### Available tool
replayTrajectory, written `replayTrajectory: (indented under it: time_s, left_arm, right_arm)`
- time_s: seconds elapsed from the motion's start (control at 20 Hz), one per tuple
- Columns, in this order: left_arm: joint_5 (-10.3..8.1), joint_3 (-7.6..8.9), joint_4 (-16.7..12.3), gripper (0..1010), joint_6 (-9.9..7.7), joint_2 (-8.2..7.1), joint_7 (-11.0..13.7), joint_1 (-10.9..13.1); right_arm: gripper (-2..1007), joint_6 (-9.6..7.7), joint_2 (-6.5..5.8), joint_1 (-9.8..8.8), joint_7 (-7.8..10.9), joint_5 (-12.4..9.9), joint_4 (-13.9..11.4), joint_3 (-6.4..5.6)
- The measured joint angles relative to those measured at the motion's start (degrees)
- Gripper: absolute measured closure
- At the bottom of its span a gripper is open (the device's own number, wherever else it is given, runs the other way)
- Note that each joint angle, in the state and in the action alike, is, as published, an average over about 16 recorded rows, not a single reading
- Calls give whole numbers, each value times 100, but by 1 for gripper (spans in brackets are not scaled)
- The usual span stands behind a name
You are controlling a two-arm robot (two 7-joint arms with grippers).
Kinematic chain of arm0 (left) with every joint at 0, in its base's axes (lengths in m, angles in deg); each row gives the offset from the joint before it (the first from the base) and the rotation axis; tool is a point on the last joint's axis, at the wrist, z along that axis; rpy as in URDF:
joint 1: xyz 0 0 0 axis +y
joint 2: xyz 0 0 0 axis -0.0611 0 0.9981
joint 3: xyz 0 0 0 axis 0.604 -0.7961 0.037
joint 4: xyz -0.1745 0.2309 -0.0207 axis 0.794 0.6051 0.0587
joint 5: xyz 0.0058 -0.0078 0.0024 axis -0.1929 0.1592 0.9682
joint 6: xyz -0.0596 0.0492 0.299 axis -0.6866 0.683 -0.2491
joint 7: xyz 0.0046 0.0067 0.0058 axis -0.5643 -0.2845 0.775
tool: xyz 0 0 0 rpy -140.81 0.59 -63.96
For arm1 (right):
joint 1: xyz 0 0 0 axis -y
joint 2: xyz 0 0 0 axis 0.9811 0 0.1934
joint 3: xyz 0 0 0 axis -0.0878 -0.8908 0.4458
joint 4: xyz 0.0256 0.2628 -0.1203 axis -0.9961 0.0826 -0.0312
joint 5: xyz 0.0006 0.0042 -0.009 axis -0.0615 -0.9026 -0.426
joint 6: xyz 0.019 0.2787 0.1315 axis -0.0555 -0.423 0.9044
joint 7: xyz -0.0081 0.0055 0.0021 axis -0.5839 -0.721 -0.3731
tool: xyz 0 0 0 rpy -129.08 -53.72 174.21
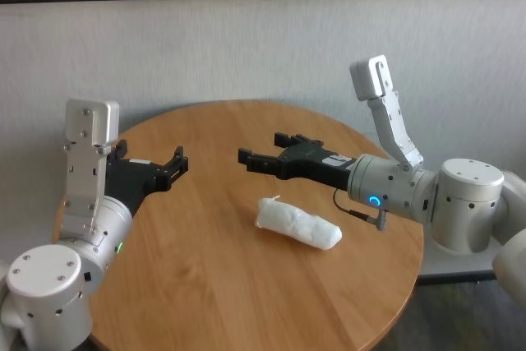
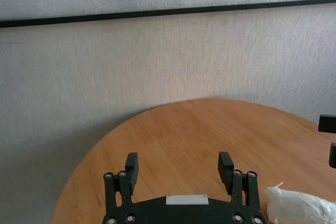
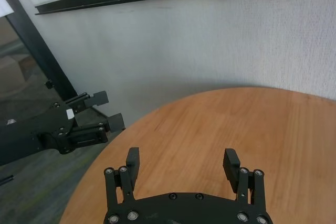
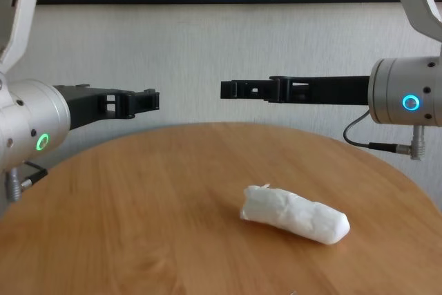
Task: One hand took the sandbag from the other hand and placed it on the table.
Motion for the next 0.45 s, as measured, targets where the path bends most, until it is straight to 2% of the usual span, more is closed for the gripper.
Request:
replayTrajectory:
  time_s: [0.45]
  left_arm:
    - [-4, 2, 5, 10, 23, -2, -4, -2]
  right_arm:
    - [4, 1, -5, -2, 3, -9, -2, 0]
